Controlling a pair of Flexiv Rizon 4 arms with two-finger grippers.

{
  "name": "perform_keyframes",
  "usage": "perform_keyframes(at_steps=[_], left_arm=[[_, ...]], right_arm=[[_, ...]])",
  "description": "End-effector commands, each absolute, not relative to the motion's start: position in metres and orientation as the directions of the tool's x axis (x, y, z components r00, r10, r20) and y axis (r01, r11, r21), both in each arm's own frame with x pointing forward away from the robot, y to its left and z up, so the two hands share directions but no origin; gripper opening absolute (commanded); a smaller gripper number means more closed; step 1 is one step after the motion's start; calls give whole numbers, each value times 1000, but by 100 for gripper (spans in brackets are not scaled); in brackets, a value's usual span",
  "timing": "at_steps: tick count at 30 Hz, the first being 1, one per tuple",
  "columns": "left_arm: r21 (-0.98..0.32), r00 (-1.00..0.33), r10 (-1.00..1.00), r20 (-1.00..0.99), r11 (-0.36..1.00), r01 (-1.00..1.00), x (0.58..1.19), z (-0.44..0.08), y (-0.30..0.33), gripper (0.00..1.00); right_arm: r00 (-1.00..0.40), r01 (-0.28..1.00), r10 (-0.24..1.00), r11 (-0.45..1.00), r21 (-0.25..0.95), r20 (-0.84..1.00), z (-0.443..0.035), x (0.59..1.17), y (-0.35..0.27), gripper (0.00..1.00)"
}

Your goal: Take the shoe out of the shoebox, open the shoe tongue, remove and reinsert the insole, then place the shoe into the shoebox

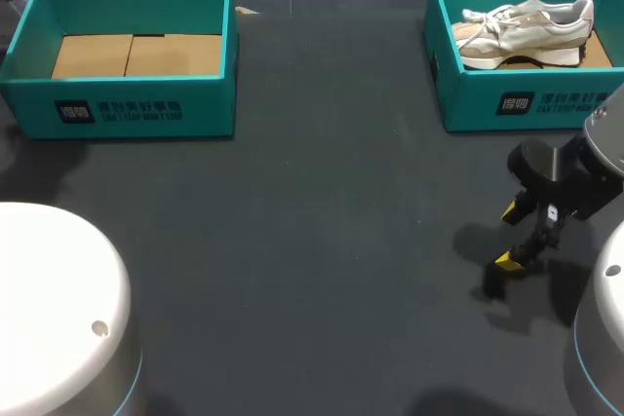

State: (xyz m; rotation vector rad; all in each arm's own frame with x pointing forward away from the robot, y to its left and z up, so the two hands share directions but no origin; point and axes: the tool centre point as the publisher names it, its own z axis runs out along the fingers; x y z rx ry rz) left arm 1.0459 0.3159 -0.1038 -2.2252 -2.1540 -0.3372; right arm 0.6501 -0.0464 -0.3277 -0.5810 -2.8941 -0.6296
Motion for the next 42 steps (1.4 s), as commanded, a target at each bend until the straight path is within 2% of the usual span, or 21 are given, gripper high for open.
perform_keyframes(at_steps=[1, 7, 15, 25, 42], left_arm=[[128, 21, 985, 171, -43, 991, 1048, -102, 318, 0], [128, 21, 985, 171, -43, 991, 1048, -102, 318, 0], [84, 128, 969, 213, -149, 985, 1059, -122, 307, 0], [42, 112, 953, 281, -128, 991, 1076, -157, 303, 0], [44, 120, 949, 293, -139, 989, 1079, -160, 302, 0]], right_arm=[[-919, 393, 343, 840, 375, 195, -327, 648, -47, 100], [-919, 393, 343, 840, 375, 195, -327, 648, -47, 100], [-919, 393, 343, 840, 375, 195, -327, 648, -47, 100], [-919, 393, 343, 840, 375, 195, -327, 648, -47, 100], [-919, 393, 343, 840, 375, 195, -327, 648, -47, 100]])
